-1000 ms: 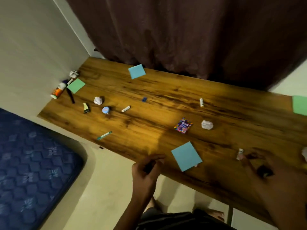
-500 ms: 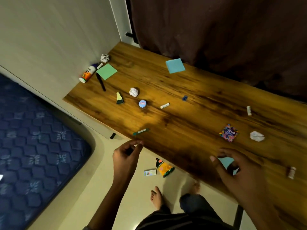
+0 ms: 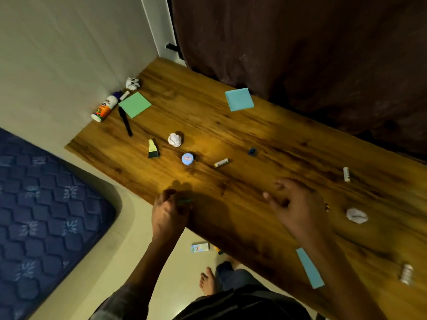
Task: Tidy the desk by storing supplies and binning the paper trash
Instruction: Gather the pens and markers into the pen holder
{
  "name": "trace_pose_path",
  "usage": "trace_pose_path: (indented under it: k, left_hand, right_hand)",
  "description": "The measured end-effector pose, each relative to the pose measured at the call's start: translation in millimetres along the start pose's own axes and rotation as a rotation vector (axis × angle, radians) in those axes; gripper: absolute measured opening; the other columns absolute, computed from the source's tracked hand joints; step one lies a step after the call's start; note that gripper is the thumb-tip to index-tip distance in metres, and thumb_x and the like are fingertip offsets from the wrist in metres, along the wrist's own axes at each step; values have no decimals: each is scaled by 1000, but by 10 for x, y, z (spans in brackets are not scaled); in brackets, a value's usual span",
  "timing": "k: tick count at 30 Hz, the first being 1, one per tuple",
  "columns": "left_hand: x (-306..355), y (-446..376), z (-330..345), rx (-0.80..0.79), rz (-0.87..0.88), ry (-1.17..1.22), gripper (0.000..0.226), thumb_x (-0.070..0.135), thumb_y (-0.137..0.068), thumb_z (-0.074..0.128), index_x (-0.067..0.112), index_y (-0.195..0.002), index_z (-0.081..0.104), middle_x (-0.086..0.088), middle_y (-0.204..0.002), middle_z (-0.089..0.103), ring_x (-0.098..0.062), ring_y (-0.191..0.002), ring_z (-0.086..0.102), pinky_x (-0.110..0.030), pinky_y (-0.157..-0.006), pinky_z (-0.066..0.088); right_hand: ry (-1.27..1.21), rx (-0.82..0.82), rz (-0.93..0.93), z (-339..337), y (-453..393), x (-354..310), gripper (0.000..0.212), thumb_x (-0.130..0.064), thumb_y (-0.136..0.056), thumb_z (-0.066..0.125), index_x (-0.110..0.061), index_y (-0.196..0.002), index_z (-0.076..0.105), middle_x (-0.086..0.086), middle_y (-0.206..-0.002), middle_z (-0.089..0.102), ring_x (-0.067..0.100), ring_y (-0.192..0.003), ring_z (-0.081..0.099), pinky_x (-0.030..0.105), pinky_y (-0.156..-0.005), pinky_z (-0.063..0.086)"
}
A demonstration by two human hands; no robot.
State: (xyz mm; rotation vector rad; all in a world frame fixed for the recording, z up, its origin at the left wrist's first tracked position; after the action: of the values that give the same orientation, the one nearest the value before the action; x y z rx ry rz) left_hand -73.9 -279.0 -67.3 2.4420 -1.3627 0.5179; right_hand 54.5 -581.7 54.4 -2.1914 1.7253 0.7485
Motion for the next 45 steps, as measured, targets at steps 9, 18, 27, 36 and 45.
trace_pose_path:
  k: [9, 18, 27, 36, 45]
  left_hand:
    - [-8, -54, 109, 29, 67, 1, 28, 18, -89, 77, 12, -116, 73, -14, -117, 71, -39, -106, 68, -58, -88, 58]
    - [-25, 76, -353, 113, -303, 589, 15, 32, -91, 75, 23, -103, 76, 11, -98, 77, 1, -94, 70, -15, -79, 55]
    - [-133, 340, -735, 177, -585, 1181, 28, 17, -93, 72, 17, -121, 66, -10, -97, 80, -25, -81, 76, -25, -66, 59]
    - [148, 580, -796, 96, -516, 1228, 21, 14, -87, 80, 9, -106, 76, -14, -95, 79, -36, -83, 77, -27, -69, 61]
    - [912, 989, -515, -245, -381, 1186, 14, 20, -87, 79, 16, -101, 80, -1, -94, 81, -15, -86, 77, -33, -76, 62]
  right_hand:
    - [202, -89, 7, 655, -1392, 40, 56, -33, -93, 69, -24, -145, 50, 4, -143, 56, 23, -129, 54, 34, -94, 51]
    - [286, -116, -40, 1101, -1784, -25, 36, -17, -94, 68, -20, -130, 64, 7, -132, 59, 23, -117, 58, 31, -83, 53]
    - [-81, -111, -2, 1055, -1077, 17, 39, -17, -87, 78, -18, -125, 67, 4, -108, 72, 18, -95, 68, 24, -68, 55]
    - [-366, -66, 38, 718, 0, 205, 43, -3, -75, 86, -34, -102, 71, -7, -96, 75, -7, -84, 68, 11, -74, 55]
    - [-387, 169, 117, -12, 974, 587, 50, -14, -75, 87, -47, -105, 64, -20, -99, 68, -1, -89, 66, 21, -75, 56]
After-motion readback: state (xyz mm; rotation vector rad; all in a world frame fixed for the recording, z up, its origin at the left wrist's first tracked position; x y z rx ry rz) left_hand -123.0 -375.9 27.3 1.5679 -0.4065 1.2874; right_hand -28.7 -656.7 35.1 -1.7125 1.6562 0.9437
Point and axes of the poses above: each hand's wrist, its own y-axis away from the middle knuckle, its own z-axis out of the palm, x = y × z, the point moved 7 cm from there along -y, towards the middle knuckle
